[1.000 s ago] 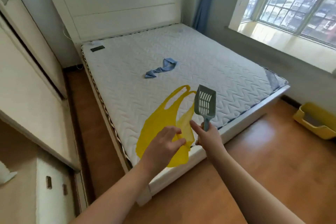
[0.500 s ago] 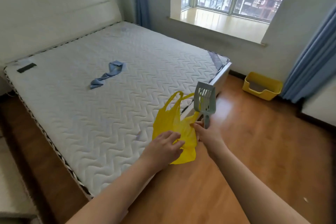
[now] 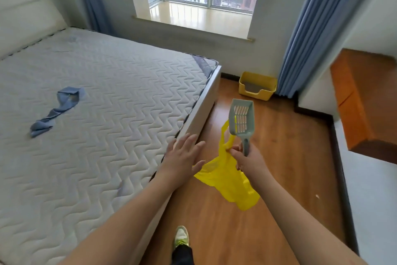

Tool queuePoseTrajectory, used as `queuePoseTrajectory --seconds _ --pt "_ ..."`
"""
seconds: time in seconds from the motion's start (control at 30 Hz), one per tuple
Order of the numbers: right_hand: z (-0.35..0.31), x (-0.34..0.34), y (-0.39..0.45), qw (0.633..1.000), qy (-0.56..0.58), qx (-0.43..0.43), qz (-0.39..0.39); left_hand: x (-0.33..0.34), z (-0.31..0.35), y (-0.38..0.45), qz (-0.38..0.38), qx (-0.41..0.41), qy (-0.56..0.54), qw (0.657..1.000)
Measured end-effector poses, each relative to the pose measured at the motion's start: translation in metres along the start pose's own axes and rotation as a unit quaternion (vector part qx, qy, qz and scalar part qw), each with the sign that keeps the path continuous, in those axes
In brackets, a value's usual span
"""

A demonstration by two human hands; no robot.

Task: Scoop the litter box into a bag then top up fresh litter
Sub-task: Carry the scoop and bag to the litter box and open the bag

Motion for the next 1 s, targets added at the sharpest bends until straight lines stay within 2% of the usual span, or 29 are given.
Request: queuePoseTrajectory --seconds 0.2,0.43,0.53,0.77,1.0 --pt "-0.017 -0.014 0.042 0.998 -0.026 0.011 0.052 0.057 -0.011 0.068 -0.152 0.035 -0.022 0.987" --pt "-0.039 -0.019 0.081 0.997 -0.031 -0.001 0.076 0.08 0.003 0.14 -0.165 0.121 -0.037 0.978" --pt "-0.041 -0.032 0.097 0.996 -0.029 0.008 0.086 0.093 0.004 0.167 -0.182 0.104 -0.034 0.977" --pt "-0.045 -0.078 0.14 0.992 0.007 0.0 0.128 0.14 -0.009 0.223 -0.271 0.002 -0.039 0.962" --pt "-0.028 -0.142 0.219 0.985 -0.062 0.007 0.163 0.161 0.023 0.297 -0.249 0.011 -0.076 0.965"
Point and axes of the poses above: each hand's wrist, its own y-axis towards the middle knuckle, its own x-axis out of the palm, z = x × y, the point moved 8 cm from there along y, towards the middle knuckle, and after that the axes turned 9 degrees about y, right-handed, at the moved point
